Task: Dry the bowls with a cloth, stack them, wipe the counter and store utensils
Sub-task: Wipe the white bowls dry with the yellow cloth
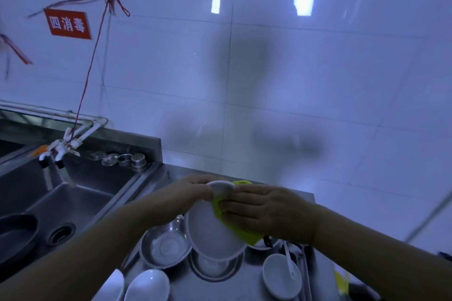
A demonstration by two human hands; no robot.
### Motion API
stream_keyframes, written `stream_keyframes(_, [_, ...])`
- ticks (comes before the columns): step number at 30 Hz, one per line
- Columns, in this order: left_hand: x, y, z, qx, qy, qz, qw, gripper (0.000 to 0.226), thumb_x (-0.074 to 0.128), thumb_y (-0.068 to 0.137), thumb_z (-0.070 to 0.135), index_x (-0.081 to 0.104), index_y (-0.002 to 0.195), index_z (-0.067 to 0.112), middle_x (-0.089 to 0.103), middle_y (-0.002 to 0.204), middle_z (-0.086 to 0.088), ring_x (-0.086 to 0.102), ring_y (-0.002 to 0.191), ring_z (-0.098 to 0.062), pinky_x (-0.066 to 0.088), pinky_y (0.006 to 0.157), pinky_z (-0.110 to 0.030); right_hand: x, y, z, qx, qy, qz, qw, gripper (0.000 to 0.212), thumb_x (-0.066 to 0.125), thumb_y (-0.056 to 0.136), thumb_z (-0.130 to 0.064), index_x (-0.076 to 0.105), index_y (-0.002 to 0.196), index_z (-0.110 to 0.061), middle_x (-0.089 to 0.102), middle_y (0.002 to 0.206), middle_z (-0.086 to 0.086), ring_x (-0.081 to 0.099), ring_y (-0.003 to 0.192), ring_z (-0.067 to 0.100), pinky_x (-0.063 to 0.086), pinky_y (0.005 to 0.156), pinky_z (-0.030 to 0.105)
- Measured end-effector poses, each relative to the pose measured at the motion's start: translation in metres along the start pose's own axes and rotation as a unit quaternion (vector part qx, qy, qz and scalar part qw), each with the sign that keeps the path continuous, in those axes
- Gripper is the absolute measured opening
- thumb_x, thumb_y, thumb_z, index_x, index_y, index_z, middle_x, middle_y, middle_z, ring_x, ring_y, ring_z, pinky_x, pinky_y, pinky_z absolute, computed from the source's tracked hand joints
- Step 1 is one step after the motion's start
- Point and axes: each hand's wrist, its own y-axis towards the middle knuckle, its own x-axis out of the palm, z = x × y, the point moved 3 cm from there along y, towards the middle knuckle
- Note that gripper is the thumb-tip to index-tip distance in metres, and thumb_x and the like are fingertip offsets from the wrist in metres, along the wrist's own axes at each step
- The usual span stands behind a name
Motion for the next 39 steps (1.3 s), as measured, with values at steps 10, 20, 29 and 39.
stream_keyframes(10, [-0.009, -0.005, 0.013, 0.091, -0.112, 0.253, 0.957, 0.038, 0.038, 0.086, -0.007, 0.064, 0.097, 0.017, 0.064, 0.096, -0.01, 0.056, 0.089, -0.027, 0.048, 0.071, -0.033, 0.007, 0.029, -0.032, 0.255, 0.044, 0.133, 0.957, 0.007, 0.065, 0.089, -0.017, 0.071, 0.092, -0.015, 0.071, 0.1, 0.002, 0.065, 0.09, 0.018, 0.045, 0.099, 0.032])
stream_keyframes(20, [-0.023, -0.022, 0.027, 0.147, 0.421, 0.128, 0.886, 0.05, 0.052, 0.089, 0.038, 0.036, 0.136, 0.038, 0.04, 0.137, 0.013, 0.029, 0.124, 0.0, 0.032, 0.105, -0.028, -0.002, 0.011, -0.037, 0.337, 0.094, 0.056, 0.935, 0.034, 0.083, 0.064, -0.015, 0.07, 0.095, -0.013, 0.07, 0.091, 0.002, 0.065, 0.081, 0.019, 0.054, 0.077, 0.036])
stream_keyframes(29, [0.009, -0.02, 0.029, 0.259, 0.673, -0.005, 0.693, 0.019, 0.057, 0.088, 0.025, 0.062, 0.106, 0.026, 0.064, 0.106, 0.009, 0.057, 0.1, -0.009, 0.045, 0.094, -0.025, -0.025, 0.002, -0.042, 0.37, 0.11, 0.135, 0.912, 0.026, 0.059, 0.084, -0.019, 0.07, 0.104, -0.007, 0.069, 0.106, 0.007, 0.064, 0.098, 0.021, 0.043, 0.102, 0.05])
stream_keyframes(39, [0.036, -0.004, -0.015, 0.046, -0.225, 0.08, 0.97, 0.036, 0.056, 0.078, 0.007, 0.057, 0.107, -0.015, 0.061, 0.103, -0.036, 0.059, 0.09, -0.036, 0.05, 0.081, -0.041, -0.017, 0.009, -0.022, 0.494, 0.22, 0.292, 0.789, 0.045, 0.059, 0.081, -0.013, 0.057, 0.124, -0.002, 0.051, 0.132, 0.005, 0.044, 0.125, 0.015, 0.036, 0.105, 0.03])
